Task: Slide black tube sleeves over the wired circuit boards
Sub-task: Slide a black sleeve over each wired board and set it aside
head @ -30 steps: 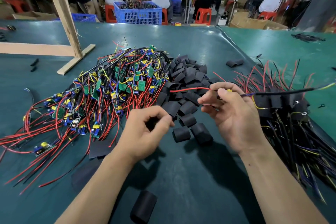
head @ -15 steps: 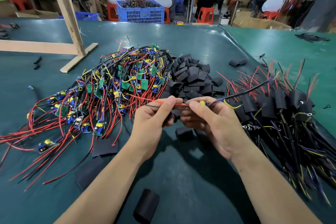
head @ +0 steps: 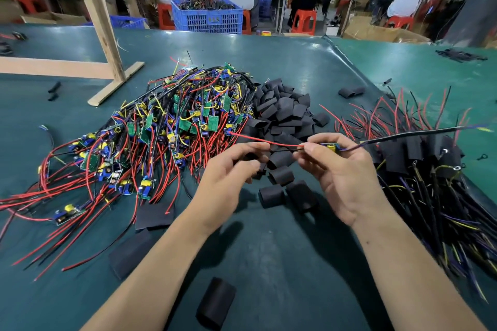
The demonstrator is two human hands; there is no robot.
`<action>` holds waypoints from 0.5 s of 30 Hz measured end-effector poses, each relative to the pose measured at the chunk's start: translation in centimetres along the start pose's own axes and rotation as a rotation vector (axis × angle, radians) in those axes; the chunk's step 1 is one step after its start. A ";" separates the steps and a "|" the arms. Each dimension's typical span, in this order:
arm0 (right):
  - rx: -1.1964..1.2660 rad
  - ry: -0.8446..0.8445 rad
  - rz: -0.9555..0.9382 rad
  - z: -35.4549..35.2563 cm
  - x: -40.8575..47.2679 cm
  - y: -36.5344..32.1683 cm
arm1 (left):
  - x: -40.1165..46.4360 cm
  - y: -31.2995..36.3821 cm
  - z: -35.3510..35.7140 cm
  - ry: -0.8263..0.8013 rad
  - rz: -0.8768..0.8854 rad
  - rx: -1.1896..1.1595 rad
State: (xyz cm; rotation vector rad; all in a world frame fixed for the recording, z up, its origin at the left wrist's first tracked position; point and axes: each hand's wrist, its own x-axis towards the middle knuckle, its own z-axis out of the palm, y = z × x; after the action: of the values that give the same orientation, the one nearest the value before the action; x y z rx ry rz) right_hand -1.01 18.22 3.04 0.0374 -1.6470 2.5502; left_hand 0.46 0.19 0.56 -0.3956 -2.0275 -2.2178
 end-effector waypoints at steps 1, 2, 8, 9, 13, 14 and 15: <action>0.001 0.017 0.000 -0.3 0.1 -0.3 | 0.1 0.0 -0.3 0.009 -0.022 0.001; -0.004 0.029 0.006 -0.6 0.2 -0.5 | 0.1 0.0 -0.7 0.024 -0.039 0.010; -0.041 0.052 0.077 -1.1 0.4 -0.7 | 0.2 0.1 -1.4 0.062 -0.050 0.071; -0.042 0.048 0.090 -1.2 0.4 -0.8 | 0.2 0.2 -1.3 0.062 -0.044 0.079; -0.035 0.035 0.147 -1.7 0.5 -1.0 | 0.4 0.3 -1.3 0.107 0.006 0.186; -0.040 0.037 0.159 -1.8 0.6 -1.1 | 0.4 0.3 -1.4 0.124 0.028 0.215; -0.049 0.036 0.169 -2.0 0.6 -1.2 | 0.5 0.3 -1.5 0.141 0.059 0.245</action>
State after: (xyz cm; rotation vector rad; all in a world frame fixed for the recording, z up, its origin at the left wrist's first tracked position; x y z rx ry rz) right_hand -1.46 20.56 3.37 -0.1571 -1.7694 2.6109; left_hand -0.15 -1.25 0.86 -0.2611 -2.1462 -1.8755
